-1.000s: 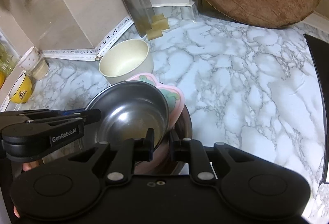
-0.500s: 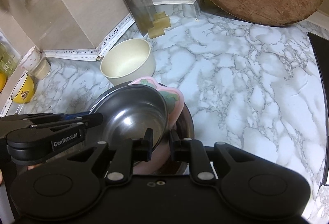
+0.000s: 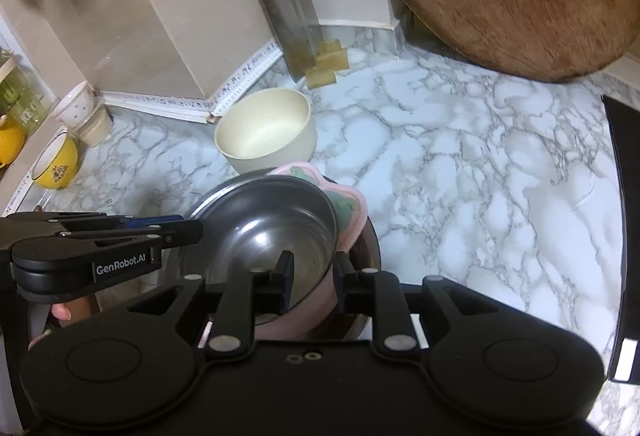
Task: Organize plates and bowls
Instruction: 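Open both tools and release the pink pot, then move both open tools to the rim of the cream bowl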
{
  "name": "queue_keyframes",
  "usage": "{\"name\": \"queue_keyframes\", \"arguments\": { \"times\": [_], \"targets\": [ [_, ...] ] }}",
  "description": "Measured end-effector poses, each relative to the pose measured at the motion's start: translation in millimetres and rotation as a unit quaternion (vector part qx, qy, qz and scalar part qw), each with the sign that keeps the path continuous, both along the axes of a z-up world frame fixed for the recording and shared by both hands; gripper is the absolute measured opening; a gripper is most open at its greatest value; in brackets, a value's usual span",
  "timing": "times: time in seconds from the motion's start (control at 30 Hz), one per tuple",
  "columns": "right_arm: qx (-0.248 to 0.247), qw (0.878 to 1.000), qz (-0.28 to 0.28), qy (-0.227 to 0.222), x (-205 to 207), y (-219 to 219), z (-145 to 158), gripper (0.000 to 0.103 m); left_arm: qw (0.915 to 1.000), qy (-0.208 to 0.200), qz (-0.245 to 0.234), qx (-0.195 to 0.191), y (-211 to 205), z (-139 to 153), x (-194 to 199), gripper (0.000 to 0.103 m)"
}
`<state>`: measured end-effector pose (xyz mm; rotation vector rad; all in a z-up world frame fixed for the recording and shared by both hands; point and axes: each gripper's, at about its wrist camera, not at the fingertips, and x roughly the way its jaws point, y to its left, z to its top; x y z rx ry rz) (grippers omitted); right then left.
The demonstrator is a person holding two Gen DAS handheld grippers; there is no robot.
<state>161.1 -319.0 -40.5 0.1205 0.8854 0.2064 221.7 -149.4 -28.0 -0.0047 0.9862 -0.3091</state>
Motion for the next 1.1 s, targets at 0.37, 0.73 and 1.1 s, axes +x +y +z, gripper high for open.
{"name": "queue_keyframes", "arguments": {
  "times": [0.37, 0.73, 1.1],
  "targets": [
    [-0.027, 0.997, 0.029, -0.063, -4, 7, 31, 0.089, 0.9990, -0.043, 0.001, -0.014, 8, 24, -6, 0.066],
    [-0.029, 0.994, 0.040, -0.094, 31, 7, 56, 0.103, 0.9959, -0.079, 0.043, -0.013, 18, 42, 20, 0.077],
    [-0.038, 0.996, 0.036, -0.074, 92, 8, 49, 0.102, 0.9947, -0.071, 0.074, 0.009, 12, 30, 63, 0.077]
  ]
}}
